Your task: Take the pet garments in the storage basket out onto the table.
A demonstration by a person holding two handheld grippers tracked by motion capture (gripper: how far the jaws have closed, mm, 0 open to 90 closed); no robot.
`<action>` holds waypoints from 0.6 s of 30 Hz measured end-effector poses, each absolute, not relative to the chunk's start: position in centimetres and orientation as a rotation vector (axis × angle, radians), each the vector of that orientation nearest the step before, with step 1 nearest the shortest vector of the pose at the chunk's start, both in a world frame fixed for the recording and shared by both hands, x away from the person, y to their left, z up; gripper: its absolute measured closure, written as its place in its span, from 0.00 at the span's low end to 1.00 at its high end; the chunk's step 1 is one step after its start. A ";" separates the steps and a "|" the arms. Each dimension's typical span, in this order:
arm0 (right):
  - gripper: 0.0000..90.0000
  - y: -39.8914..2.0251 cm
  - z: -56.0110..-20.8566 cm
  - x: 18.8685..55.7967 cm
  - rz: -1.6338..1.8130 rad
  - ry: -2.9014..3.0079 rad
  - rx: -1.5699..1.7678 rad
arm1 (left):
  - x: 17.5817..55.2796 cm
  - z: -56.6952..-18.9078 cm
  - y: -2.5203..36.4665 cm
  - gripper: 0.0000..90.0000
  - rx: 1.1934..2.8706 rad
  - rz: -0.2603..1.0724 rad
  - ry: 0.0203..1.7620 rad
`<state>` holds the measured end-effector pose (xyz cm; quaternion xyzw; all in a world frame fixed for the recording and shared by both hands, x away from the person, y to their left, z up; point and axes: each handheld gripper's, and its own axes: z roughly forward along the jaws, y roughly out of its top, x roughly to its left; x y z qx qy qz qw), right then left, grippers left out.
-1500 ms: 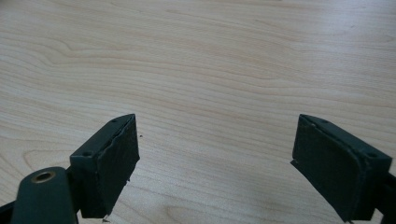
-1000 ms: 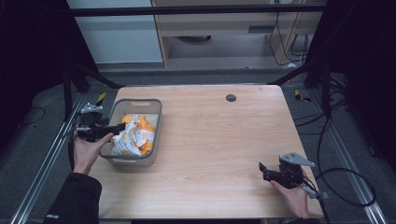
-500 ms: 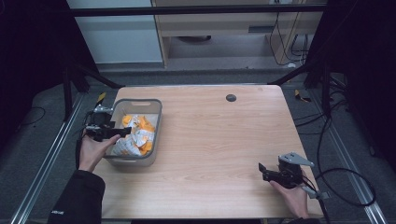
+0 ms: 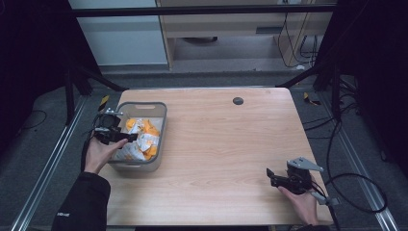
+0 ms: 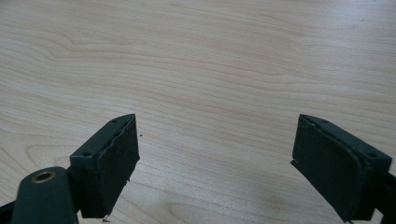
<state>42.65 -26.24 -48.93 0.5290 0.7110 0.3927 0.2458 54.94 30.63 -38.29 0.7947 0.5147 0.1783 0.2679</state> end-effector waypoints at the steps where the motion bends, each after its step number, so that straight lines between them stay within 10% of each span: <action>1: 0.16 -26.2 -48.9 42.7 1.072 1.940 1.443 | 55.1 -38.4 30.5 0.27 2.158 0.480 1.392; 18: 0.16 -26.3 -49.0 42.8 1.073 1.951 1.438 | 56.3 -39.7 29.7 0.24 2.224 0.428 1.429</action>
